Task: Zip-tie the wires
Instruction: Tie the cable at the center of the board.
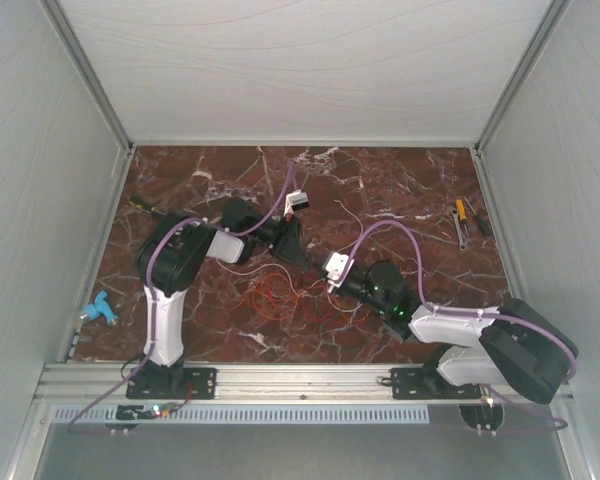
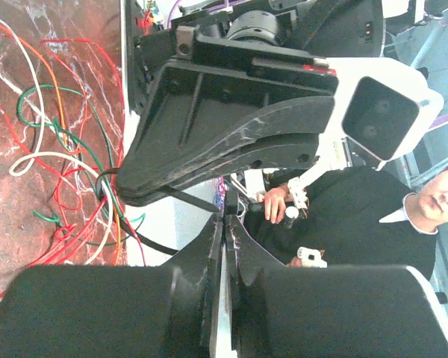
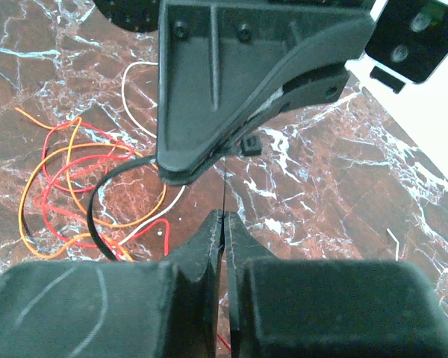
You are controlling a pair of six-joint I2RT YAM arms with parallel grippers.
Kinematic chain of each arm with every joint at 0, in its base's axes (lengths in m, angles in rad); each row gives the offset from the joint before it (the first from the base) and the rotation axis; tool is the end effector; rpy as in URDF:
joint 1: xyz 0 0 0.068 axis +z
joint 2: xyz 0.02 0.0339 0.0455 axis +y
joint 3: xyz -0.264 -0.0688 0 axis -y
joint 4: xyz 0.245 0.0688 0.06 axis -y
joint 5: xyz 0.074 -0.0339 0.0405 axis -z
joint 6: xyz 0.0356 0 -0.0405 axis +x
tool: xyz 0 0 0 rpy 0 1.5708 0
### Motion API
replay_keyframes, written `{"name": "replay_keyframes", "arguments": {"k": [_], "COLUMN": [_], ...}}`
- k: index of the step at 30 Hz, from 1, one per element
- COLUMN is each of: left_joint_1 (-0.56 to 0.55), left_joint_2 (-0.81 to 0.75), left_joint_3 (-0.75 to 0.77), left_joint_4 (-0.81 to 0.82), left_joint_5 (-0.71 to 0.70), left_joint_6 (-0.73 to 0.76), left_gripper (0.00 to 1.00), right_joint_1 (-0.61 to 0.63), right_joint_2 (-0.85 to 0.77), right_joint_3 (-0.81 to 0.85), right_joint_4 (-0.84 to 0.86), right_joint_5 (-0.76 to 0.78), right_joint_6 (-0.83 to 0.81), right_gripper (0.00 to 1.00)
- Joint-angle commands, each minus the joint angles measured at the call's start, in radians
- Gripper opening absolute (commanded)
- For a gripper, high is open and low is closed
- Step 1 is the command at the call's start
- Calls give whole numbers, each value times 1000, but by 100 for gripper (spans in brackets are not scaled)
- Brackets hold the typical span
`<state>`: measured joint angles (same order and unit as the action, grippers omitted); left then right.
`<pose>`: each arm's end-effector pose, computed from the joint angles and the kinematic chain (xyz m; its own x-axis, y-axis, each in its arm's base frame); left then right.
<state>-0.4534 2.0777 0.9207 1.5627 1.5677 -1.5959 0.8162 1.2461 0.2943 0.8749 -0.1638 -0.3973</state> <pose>0.3168 -0.1939 0.1734 -0.8360 0.4039 -0.3715 0.3339 -0.1628 -0.9284 0.1572 0.1756 0.1906 0.2727 -0.2673 -0.9242 -0.7859 0.4923 -0.3742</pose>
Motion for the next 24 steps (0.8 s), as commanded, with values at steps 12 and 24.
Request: {"name": "replay_keyframes", "arguments": {"k": [12,24], "left_joint_1": [-7,-31], "left_joint_2": [-71,-78], "left_joint_3": [2,1], "left_joint_4": [268,269], "left_joint_5": [-11,-18], "left_joint_6": [-17,-21], "left_gripper": [0,0], "right_joint_1": [-4,-21], "right_joint_2": [-25,-36], "right_joint_3": [-49,-45], "right_joint_4": [160,180], "right_joint_5": [39,35], "right_joint_6": [37,86], "right_gripper": [0,0]}}
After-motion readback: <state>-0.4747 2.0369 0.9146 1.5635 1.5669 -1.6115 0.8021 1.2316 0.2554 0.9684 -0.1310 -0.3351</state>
